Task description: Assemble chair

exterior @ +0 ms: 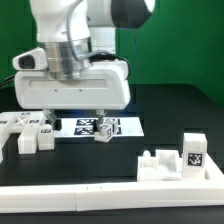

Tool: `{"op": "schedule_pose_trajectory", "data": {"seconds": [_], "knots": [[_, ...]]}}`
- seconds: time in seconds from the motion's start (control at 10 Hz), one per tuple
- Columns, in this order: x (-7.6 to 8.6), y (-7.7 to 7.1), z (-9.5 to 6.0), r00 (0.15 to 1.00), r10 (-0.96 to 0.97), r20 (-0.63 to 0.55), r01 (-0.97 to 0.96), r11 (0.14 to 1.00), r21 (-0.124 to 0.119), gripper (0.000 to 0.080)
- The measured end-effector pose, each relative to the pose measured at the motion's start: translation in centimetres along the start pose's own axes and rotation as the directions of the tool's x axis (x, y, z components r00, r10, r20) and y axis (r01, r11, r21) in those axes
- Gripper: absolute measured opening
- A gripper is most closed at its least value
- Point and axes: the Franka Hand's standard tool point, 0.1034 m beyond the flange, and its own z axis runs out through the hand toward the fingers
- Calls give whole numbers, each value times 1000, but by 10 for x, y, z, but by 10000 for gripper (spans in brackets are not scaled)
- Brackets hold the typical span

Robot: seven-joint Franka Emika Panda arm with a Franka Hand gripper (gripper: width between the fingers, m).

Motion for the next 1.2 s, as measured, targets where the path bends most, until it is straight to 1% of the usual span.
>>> {"op": "schedule_pose_trajectory", "data": {"seconds": [0.2, 0.3, 0.4, 0.5, 0.6, 0.9, 1.2], "knots": [[-1, 3, 2, 1000, 2, 3, -2, 1000, -2, 649], [-6, 15, 7, 990, -141, 32, 142, 989, -31, 649], [-12, 24, 9, 969, -241, 61, 244, 968, -52, 649], [-17, 30, 12, 936, -341, 87, 347, 935, -72, 649], [-19, 34, 14, 919, -385, 87, 392, 917, -75, 649], [-19, 35, 15, 915, -394, 87, 401, 913, -78, 649], [-27, 54, 18, 907, -411, 96, 418, 905, -81, 649]]}}
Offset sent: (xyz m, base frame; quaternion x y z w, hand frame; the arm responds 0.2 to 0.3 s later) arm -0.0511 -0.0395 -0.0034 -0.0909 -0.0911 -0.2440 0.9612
